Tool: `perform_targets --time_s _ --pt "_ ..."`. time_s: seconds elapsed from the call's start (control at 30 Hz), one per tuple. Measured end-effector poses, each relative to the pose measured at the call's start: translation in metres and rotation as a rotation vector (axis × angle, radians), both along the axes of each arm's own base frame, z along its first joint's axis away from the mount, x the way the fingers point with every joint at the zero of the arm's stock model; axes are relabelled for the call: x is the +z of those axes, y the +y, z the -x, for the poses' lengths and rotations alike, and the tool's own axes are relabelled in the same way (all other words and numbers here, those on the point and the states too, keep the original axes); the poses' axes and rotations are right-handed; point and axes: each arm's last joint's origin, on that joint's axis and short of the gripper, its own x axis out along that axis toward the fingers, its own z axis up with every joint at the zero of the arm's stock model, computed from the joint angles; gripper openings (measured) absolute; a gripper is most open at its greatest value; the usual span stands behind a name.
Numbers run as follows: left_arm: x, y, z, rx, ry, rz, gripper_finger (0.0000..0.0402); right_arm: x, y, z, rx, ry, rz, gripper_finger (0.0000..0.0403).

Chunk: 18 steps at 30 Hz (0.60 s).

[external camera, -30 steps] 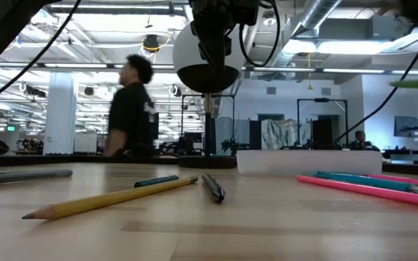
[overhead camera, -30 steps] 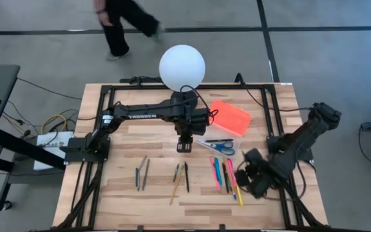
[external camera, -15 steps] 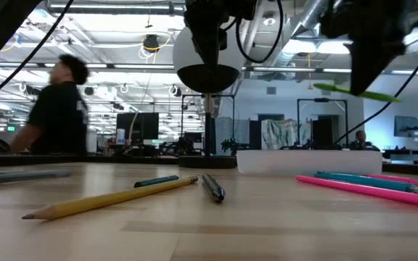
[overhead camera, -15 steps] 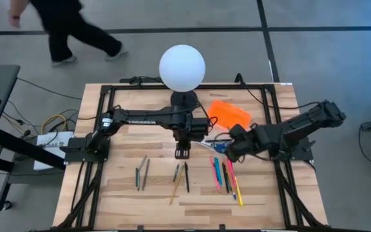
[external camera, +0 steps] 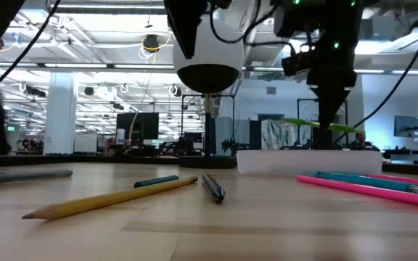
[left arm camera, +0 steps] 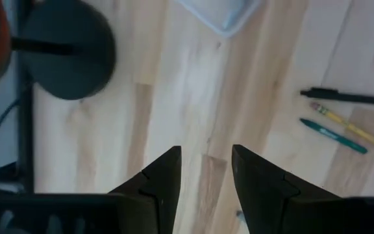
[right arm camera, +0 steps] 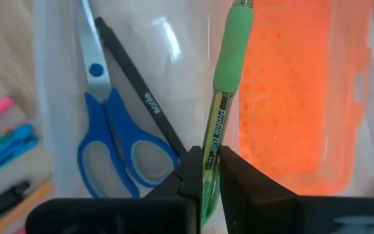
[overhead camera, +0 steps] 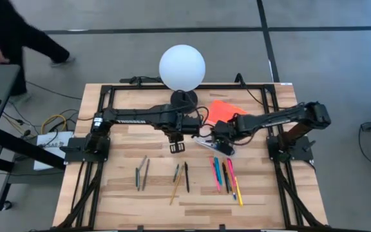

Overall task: Pick & place school supplies into a supply box
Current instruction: Put the green pen into the orange supply box

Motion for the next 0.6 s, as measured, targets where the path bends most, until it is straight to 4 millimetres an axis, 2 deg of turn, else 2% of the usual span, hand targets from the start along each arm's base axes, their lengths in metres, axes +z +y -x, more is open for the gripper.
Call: perform_targets --time_s 0.27,0.6 --pt "0.020 -0.016 0.016 0.067 -0.093 -0.099 0.0132 -0.009 -0.006 -0.007 0.035 0.020 -0.042 0.0033" --pt "0.022 -0.027 0.018 0.076 -0.117 -0.130 0.0132 -0.009 -0.012 -0.006 0.025 0.027 -0.100 0.0063"
